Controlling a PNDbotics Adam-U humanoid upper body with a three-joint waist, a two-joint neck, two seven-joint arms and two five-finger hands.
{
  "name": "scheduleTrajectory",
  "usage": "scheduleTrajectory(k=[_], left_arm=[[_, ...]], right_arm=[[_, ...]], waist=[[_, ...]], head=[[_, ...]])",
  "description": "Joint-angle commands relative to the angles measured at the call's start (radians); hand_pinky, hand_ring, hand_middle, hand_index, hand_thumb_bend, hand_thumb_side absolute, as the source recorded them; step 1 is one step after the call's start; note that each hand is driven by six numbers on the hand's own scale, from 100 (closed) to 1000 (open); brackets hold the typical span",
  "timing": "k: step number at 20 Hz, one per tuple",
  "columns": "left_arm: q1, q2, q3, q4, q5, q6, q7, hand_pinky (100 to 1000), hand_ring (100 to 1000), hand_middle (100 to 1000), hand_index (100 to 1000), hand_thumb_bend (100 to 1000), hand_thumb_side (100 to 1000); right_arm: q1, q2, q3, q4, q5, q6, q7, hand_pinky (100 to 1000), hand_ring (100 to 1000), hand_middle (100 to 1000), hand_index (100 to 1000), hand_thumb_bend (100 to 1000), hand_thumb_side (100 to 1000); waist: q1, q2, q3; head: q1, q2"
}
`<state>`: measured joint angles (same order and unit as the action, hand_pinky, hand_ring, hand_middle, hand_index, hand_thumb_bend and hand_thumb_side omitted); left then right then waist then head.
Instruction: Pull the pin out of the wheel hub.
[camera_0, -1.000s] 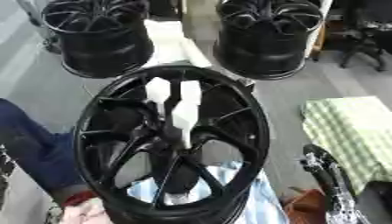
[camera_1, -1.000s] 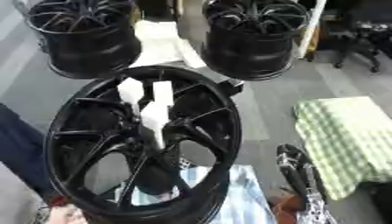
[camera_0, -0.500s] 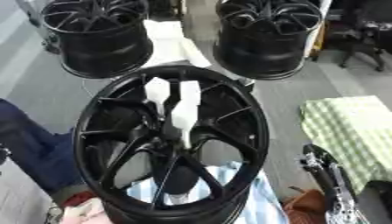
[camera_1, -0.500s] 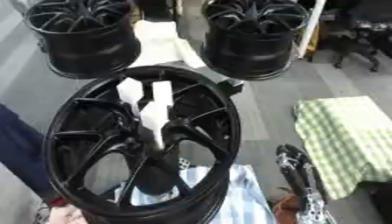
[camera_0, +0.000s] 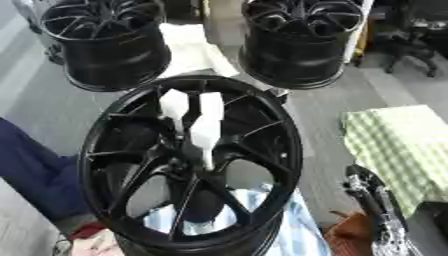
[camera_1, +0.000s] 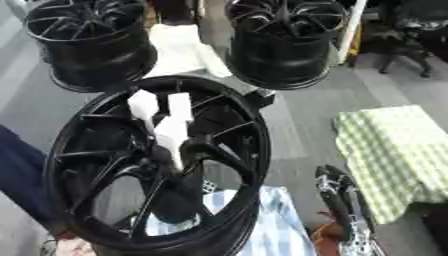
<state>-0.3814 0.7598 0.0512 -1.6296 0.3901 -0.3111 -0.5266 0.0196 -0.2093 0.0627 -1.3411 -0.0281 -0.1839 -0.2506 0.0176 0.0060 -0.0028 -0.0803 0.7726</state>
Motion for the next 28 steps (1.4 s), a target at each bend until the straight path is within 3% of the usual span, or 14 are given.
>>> scheduleTrajectory(k=[1, 4, 7, 14, 18, 23, 28], left_arm=[[-0.085, 0.142, -0.078, 0.052, 0.031, -0.068, -0.127, 844, 1000, 727, 891, 100, 519], [-0.195, 0.182, -0.16, 0.116, -0.023, -0.135, -0.255, 838, 1000, 754, 911, 100, 526], [-0.301, 0.165, -0.243, 0.176, -0.117, -0.199, -0.357, 831, 1000, 774, 924, 100, 554], [-0.471, 0.03, -0.443, 0.326, -0.418, -0.341, -0.38, 837, 1000, 839, 962, 100, 618], [-0.527, -0.057, -0.475, 0.429, -0.568, -0.441, -0.38, 832, 1000, 853, 972, 155, 583], [-0.559, -0.128, -0.494, 0.521, -0.684, -0.563, -0.38, 818, 1000, 869, 986, 248, 575], [-0.567, -0.161, -0.525, 0.547, -0.738, -0.595, -0.38, 815, 1000, 863, 976, 328, 550]], right_arm=[[-0.006, -0.026, 0.005, -0.017, 0.01, -0.002, 0.007, 722, 698, 724, 859, 249, 685], [-0.006, -0.029, 0.009, -0.016, 0.012, -0.003, 0.011, 723, 698, 724, 859, 250, 684], [-0.005, -0.033, 0.013, -0.014, 0.014, -0.003, 0.015, 723, 698, 724, 859, 251, 684], [-0.01, -0.037, 0.021, -0.01, 0.015, -0.005, 0.023, 722, 698, 724, 859, 253, 682], [-0.011, -0.037, 0.022, -0.009, 0.013, -0.006, 0.025, 722, 698, 724, 859, 253, 682], [-0.015, -0.037, 0.025, -0.009, 0.012, -0.007, 0.027, 722, 698, 724, 858, 253, 682], [-0.019, -0.037, 0.027, -0.009, 0.011, -0.008, 0.03, 722, 698, 724, 859, 254, 682]], waist=[[0.005, -0.013, -0.006], [0.011, -0.015, -0.016], [0.016, -0.017, -0.024], [0.024, -0.021, -0.044], [0.025, -0.021, -0.048], [0.026, -0.02, -0.054], [0.028, -0.019, -0.06]], head=[[0.008, -0.003], [0.011, -0.003], [0.013, -0.003], [0.018, -0.003], [0.019, -0.003], [0.022, -0.003], [0.023, -0.003]])
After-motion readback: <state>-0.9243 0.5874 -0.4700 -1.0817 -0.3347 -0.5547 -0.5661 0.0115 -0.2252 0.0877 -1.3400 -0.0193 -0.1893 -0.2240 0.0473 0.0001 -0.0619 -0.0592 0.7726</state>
